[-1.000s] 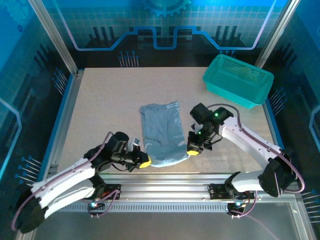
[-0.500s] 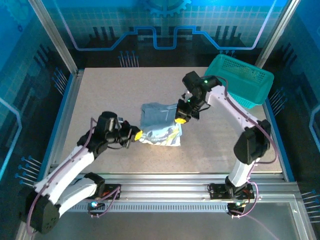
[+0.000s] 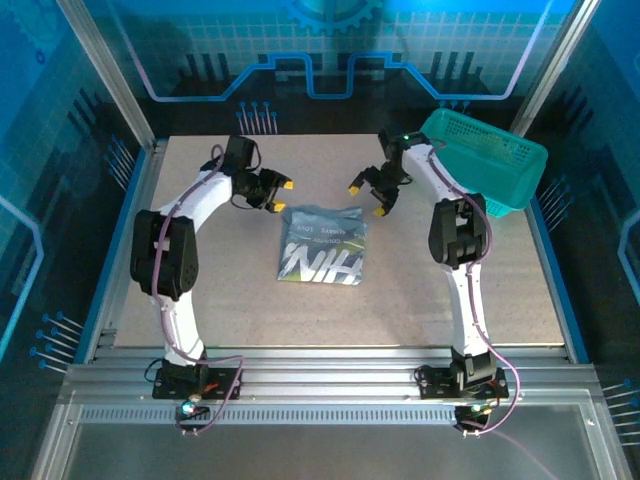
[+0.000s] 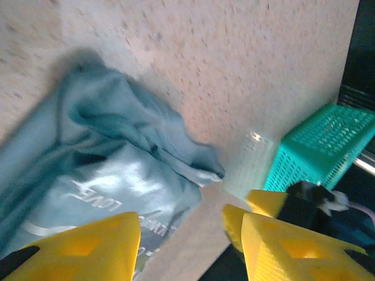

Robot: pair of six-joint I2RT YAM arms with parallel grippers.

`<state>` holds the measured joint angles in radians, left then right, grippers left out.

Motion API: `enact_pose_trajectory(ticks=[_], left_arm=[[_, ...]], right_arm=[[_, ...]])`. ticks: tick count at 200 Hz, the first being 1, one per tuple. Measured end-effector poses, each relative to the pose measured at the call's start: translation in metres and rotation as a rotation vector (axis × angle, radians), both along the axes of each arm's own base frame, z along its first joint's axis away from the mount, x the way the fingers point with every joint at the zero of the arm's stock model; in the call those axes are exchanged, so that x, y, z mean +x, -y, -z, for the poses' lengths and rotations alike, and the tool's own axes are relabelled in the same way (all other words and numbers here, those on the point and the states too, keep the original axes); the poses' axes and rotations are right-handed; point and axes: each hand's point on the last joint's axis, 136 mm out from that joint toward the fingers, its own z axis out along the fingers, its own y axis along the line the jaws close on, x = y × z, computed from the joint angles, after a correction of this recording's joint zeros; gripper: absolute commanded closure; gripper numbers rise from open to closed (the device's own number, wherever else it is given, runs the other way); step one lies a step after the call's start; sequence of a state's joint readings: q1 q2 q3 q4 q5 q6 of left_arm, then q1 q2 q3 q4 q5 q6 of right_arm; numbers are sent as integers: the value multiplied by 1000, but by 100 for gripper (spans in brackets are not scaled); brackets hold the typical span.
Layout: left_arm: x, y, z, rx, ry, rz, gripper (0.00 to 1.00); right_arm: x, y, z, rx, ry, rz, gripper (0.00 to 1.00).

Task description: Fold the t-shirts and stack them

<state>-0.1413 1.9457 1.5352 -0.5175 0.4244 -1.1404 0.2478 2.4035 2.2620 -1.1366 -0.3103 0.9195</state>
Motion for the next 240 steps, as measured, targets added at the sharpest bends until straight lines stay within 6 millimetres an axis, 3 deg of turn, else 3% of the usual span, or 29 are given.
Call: enact_pose_trajectory(ticks=[20, 33, 46, 69, 91, 114, 152, 206, 240], left_arm=[[-21, -2, -10, 38, 14, 14, 56], [-43, 11, -18, 37, 25, 48, 57], [-61, 33, -21, 27, 34, 103, 57], [-78, 66, -4, 13, 13, 192, 56], [-67, 60, 20, 87, -14, 228, 54], [-37, 39, 36, 144, 10, 243, 53], [-14, 2, 56, 204, 50, 276, 52], [-12, 15, 69, 179, 93, 366, 54], [-8, 19, 78, 161, 102, 378, 60]], right_arm=[[8, 2, -28, -31, 105, -29, 33], [-4, -3, -43, -47, 143, -72, 39], [-30, -11, -50, -56, 150, -123, 41], [-80, -26, -38, -59, 103, -204, 42], [-98, -20, -4, -77, 50, -220, 41], [-95, -4, 22, -71, 30, -194, 43], [-59, 8, 34, -44, 85, -178, 52], [-53, 1, 61, -23, 48, -191, 56], [-54, 1, 65, -20, 39, -188, 62]])
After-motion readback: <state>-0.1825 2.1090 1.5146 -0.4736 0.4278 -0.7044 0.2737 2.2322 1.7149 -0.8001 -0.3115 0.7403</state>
